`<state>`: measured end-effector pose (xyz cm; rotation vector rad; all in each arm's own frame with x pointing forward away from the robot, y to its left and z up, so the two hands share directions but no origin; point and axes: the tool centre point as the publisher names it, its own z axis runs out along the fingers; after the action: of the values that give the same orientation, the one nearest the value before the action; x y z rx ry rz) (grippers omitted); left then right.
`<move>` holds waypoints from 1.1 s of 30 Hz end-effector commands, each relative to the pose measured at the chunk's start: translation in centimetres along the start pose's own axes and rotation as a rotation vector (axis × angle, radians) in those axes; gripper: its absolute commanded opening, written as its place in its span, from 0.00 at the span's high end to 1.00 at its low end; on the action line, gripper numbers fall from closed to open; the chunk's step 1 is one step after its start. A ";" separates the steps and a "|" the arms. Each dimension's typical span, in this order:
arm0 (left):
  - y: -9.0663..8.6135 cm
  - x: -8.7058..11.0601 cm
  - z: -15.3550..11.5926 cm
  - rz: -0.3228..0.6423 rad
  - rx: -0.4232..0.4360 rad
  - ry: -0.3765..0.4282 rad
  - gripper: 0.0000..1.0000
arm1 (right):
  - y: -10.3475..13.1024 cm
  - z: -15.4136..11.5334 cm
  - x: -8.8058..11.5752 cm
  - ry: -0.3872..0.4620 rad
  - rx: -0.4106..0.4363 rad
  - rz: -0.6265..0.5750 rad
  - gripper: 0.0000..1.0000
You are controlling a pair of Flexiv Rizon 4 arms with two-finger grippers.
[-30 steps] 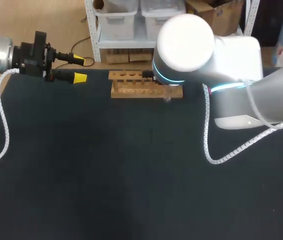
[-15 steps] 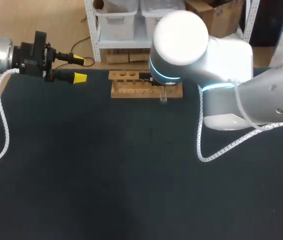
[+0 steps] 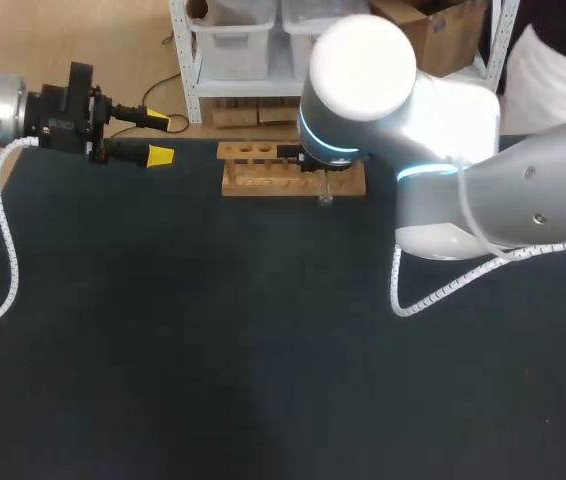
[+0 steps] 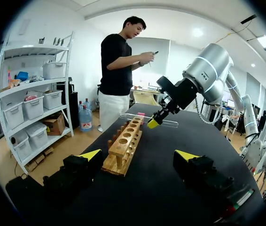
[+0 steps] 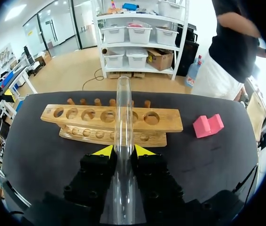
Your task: Grasp the test tube, adjust it, and insert it.
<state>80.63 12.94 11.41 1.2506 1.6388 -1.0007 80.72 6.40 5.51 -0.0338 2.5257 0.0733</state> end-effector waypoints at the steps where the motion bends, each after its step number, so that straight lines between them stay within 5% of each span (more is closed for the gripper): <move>1: 0.0 0.1 0.0 0.003 -0.001 -0.002 0.00 | 0.0 0.4 -0.2 0.011 -0.004 -0.001 1.00; 33: 0.0 0.1 0.0 0.003 -0.001 -0.002 0.00 | 0.6 2.4 1.5 0.101 -0.062 -0.008 1.00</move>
<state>80.63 12.94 11.41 1.2505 1.6388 -1.0007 80.68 7.19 2.90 -0.0711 2.6171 0.1463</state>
